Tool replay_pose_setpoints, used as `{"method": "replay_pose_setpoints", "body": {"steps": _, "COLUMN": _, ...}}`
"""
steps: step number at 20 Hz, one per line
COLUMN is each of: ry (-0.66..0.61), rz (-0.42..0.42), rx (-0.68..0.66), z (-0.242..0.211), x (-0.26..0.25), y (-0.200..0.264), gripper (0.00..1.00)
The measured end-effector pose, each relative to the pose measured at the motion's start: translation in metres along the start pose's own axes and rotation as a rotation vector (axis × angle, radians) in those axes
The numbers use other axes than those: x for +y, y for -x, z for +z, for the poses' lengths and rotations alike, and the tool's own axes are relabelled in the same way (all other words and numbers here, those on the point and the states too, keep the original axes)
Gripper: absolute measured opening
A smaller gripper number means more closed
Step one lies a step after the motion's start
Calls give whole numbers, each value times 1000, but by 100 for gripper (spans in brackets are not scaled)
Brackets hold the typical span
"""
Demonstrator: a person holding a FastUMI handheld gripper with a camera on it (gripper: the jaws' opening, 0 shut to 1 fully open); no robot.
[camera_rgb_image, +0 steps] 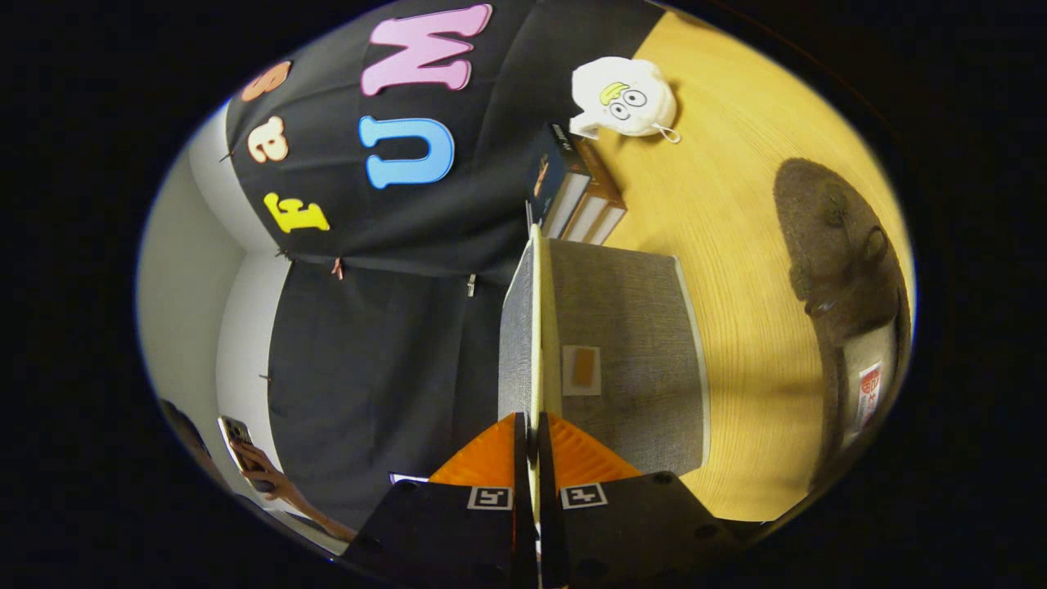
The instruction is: Open the storage box then place both shoes into the box .Put the left shoe in first, then the right shoe, with the right side of both shoes facing outward in a uniform manner.
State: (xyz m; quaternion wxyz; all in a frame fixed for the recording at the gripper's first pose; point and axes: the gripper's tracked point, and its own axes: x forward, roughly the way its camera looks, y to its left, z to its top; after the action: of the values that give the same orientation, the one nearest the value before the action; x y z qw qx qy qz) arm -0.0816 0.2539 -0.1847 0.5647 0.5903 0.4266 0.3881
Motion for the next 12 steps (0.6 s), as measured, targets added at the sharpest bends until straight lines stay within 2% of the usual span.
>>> {"method": "replay_pose_setpoints", "body": {"steps": 6, "ry": 186, "rz": 26, "rx": -16, "z": 3, "x": 79, "y": -14, "gripper": 7}}
{"method": "replay_pose_setpoints", "body": {"steps": 12, "ry": 364, "rz": 19, "rx": 58, "z": -20, "x": 150, "y": -72, "gripper": 10}}
